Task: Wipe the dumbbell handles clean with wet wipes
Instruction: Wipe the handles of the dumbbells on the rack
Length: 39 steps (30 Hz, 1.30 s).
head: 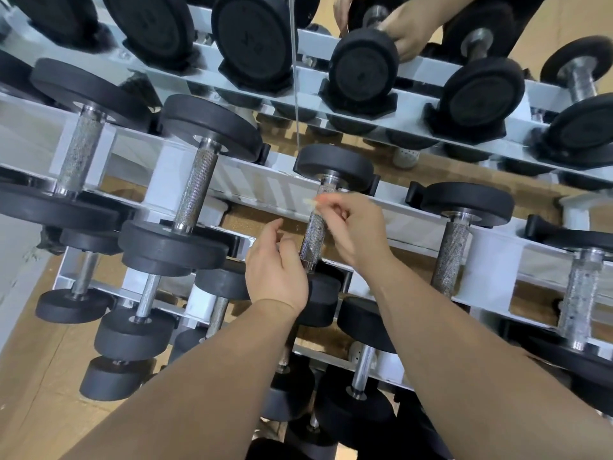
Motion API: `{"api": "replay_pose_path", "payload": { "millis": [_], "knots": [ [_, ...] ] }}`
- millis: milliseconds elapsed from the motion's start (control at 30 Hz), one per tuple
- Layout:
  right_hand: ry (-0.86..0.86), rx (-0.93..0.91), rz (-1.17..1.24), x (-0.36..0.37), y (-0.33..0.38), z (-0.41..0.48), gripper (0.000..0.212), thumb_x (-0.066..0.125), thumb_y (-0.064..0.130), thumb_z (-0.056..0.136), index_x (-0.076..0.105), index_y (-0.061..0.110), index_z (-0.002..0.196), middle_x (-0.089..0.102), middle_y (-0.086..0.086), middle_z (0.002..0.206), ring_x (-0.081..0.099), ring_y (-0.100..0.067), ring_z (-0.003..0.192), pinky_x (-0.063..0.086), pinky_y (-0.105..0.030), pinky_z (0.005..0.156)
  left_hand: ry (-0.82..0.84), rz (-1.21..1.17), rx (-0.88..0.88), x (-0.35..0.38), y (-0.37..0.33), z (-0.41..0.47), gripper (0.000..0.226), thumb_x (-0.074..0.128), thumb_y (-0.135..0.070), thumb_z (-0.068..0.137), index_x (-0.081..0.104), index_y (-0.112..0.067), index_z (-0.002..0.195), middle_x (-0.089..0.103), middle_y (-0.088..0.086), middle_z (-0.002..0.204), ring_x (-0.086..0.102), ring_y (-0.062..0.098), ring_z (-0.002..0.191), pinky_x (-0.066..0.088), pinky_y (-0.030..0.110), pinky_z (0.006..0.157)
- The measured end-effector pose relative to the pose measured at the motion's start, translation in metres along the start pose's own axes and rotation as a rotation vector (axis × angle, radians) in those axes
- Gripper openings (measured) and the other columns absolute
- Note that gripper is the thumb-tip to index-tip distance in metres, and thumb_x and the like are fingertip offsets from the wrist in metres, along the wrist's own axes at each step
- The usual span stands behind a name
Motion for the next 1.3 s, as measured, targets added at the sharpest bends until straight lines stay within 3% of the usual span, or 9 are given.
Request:
{"api": "replay_pose_path", "payload": {
  "millis": [100, 167, 267, 400, 633, 900, 1033, 1167, 1300],
  "knots": [
    [0.234, -0.068, -0.077, 0.006, -0.001, -0.037, 0.014, 0.067, 0.022, 0.095, 0.078, 0.016, 0.102, 0.064, 0.016, 0.082, 0.060, 0.007, 0.077, 0.043, -0.013, 0.073, 0.012, -0.005, -0.001, -0.001, 0.000, 0.002, 0.057, 0.029, -0.040, 0.090, 0.055, -0.025, 0.138, 0.061, -0.002, 0.132, 0.052, 0.017, 0.121, 0.039, 0.035, 0.104],
    [0.268, -0.159, -0.127, 0.006, 0.000, -0.046, 0.013, 0.069, 0.019, 0.093, 0.078, 0.020, 0.103, 0.064, 0.018, 0.085, 0.060, 0.003, 0.078, 0.043, -0.010, 0.076, 0.020, -0.018, -0.005, -0.001, 0.000, 0.003, 0.057, 0.029, -0.040, 0.089, 0.054, -0.025, 0.138, 0.060, -0.002, 0.133, 0.052, 0.017, 0.121, 0.038, 0.032, 0.103],
    [0.175, -0.175, -0.157, 0.006, 0.008, -0.020, 0.016, 0.065, 0.024, 0.096, 0.077, 0.023, 0.106, 0.058, 0.025, 0.080, 0.057, 0.007, 0.071, 0.045, -0.014, 0.073, 0.026, -0.025, -0.023, -0.001, 0.001, 0.004, 0.054, 0.031, -0.039, 0.092, 0.054, -0.026, 0.139, 0.059, -0.004, 0.135, 0.051, 0.016, 0.124, 0.038, 0.036, 0.108],
    [-0.091, -0.020, 0.019, -0.001, 0.006, 0.010, 0.016, 0.068, 0.024, 0.094, 0.077, 0.026, 0.107, 0.067, 0.011, 0.091, 0.062, -0.005, 0.087, 0.051, -0.024, 0.084, 0.035, -0.037, -0.071, -0.002, 0.003, 0.006, 0.040, 0.038, -0.024, 0.102, 0.053, -0.028, 0.140, 0.058, -0.005, 0.135, 0.050, 0.013, 0.121, 0.035, 0.031, 0.106],
    [0.196, -0.143, -0.033, 0.006, -0.002, -0.048, 0.012, 0.070, 0.022, 0.092, 0.079, 0.025, 0.101, 0.065, 0.016, 0.084, 0.060, 0.000, 0.082, 0.044, -0.013, 0.073, 0.046, -0.032, -0.066, -0.005, 0.002, 0.010, 0.037, 0.040, -0.020, 0.102, 0.056, -0.025, 0.135, 0.060, -0.004, 0.129, 0.052, 0.015, 0.117, 0.036, 0.028, 0.099],
    [-0.088, 0.030, 0.116, 0.009, 0.006, -0.004, 0.009, 0.061, 0.019, 0.096, 0.070, 0.020, 0.097, 0.040, 0.014, 0.067, 0.047, 0.000, 0.072, 0.040, -0.019, 0.071, 0.054, -0.044, -0.105, -0.006, 0.005, 0.013, 0.036, 0.042, -0.021, 0.099, 0.058, -0.026, 0.131, 0.061, -0.010, 0.110, 0.057, 0.020, 0.108, 0.043, 0.039, 0.104],
    [-0.063, -0.026, 0.098, 0.011, -0.003, -0.031, 0.008, 0.066, 0.017, 0.094, 0.072, 0.022, 0.096, 0.048, 0.008, 0.069, 0.047, -0.006, 0.068, 0.039, -0.021, 0.064, 0.065, -0.037, -0.099, -0.006, 0.001, 0.010, 0.047, 0.039, -0.033, 0.089, 0.059, -0.024, 0.130, 0.062, -0.002, 0.119, 0.056, 0.021, 0.111, 0.042, 0.037, 0.104],
    [0.046, -0.076, 0.100, 0.016, -0.012, -0.052, 0.009, 0.070, 0.018, 0.091, 0.076, 0.023, 0.095, 0.063, 0.000, 0.078, 0.057, -0.014, 0.078, 0.049, -0.034, 0.074, 0.076, -0.034, -0.130, -0.008, 0.002, 0.013, 0.036, 0.042, -0.022, 0.099, 0.059, -0.023, 0.131, 0.062, 0.000, 0.124, 0.055, 0.021, 0.116, 0.040, 0.034, 0.105],
    [-0.105, -0.045, 0.103, 0.017, -0.008, -0.018, 0.011, 0.066, 0.025, 0.093, 0.074, 0.025, 0.100, 0.063, 0.008, 0.078, 0.057, -0.012, 0.075, 0.048, -0.032, 0.069, 0.055, -0.093, -0.152, -0.009, 0.004, 0.015, 0.047, 0.041, -0.034, 0.082, 0.063, -0.024, 0.123, 0.067, 0.004, 0.118, 0.060, 0.023, 0.111, 0.044, 0.040, 0.106]
  ]
}}
Point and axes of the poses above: each hand's wrist, its own z-axis towards the middle knuckle, its own x-axis out of the palm, y = z × x, the point moved 5 cm from there along z, towards the middle knuckle
